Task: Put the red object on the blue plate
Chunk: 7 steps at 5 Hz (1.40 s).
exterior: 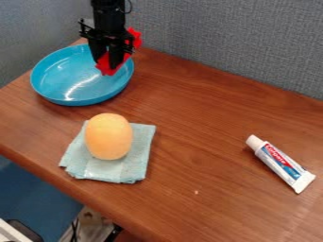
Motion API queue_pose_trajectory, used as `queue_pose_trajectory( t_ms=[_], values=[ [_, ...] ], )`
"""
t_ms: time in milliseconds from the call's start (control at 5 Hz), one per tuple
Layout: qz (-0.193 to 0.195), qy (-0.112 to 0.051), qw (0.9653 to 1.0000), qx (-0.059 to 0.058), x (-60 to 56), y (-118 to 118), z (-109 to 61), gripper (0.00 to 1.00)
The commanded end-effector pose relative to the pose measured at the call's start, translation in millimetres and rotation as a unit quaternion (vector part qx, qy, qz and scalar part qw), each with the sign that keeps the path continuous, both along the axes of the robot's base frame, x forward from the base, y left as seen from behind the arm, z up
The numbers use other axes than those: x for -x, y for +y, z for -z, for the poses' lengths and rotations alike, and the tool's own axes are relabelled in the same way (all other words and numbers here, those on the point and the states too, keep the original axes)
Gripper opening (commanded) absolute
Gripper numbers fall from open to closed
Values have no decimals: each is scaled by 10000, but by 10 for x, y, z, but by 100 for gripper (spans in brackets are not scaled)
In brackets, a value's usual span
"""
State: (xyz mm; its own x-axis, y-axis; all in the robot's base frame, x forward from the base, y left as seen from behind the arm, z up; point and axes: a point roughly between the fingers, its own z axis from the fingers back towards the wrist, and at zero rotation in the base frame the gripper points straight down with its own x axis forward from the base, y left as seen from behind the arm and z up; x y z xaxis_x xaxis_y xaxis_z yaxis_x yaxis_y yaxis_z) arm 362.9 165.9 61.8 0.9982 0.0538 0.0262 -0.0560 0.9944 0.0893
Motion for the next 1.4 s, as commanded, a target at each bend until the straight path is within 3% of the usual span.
queue_pose_trajectory(
  t_ms=[0,1200],
  values=[
    [-43,-402,9991,-157,-35,49,-336,0],
    [53,-524,9985,-112,-45,-40,-450,0]
  ],
)
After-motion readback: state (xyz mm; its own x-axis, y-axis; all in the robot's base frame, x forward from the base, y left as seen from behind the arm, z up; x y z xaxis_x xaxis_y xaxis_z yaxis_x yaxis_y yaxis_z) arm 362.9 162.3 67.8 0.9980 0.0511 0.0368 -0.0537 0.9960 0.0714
